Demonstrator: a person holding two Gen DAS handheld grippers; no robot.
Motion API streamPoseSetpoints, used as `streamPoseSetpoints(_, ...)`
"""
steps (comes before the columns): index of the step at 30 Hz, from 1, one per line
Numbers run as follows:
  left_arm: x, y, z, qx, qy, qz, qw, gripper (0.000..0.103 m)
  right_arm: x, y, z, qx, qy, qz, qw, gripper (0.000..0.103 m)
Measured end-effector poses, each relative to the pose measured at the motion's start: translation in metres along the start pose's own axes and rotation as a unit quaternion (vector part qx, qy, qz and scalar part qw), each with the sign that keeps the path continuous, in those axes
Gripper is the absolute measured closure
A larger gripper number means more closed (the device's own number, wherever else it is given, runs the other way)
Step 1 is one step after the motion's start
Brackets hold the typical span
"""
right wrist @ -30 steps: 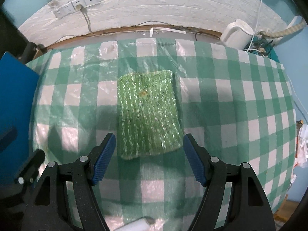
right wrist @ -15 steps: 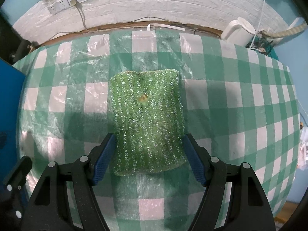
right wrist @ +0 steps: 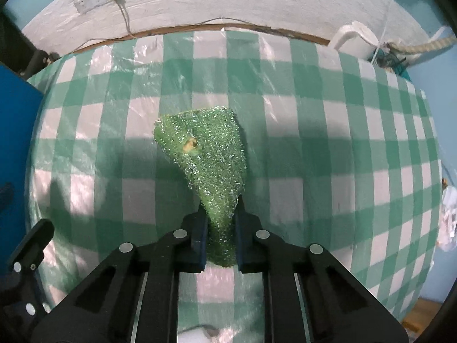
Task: Organize soft objects
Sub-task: 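Grasp the green sparkly scrubber pad with the right tool while the left tool grasps the white foam tube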
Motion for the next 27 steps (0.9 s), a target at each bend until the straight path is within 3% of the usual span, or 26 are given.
streamPoseSetpoints(10,-0.023,-0.021,0.024,0.035,-0.025,0.007,0.9990,0.038,-0.023,-0.039,0.004,0.003,-0.007,-0.001,1.000,0.090)
streamPoseSetpoints(16,-0.036,-0.037,0.038,0.054,-0.038,0.013,0.9978,0.032,-0.039,-0.060,0.011,0.006,-0.014,-0.001,1.000,0.090)
streamPoseSetpoints(27,-0.039,-0.062,0.077,0.097,-0.071,-0.006,0.9927,0.032,-0.058,-0.095,0.030,0.026,-0.009,0.005,1.000,0.090)
Point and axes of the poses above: each gripper's, at about its wrist camera, not at the fingertips, and x roughly the way its jaws point, z to its right, y to its top, the point moved 1 cm from there along x, roughly the way its jaws point, and after that the axes turned 12 degrees about y, right-handed, at the moved point
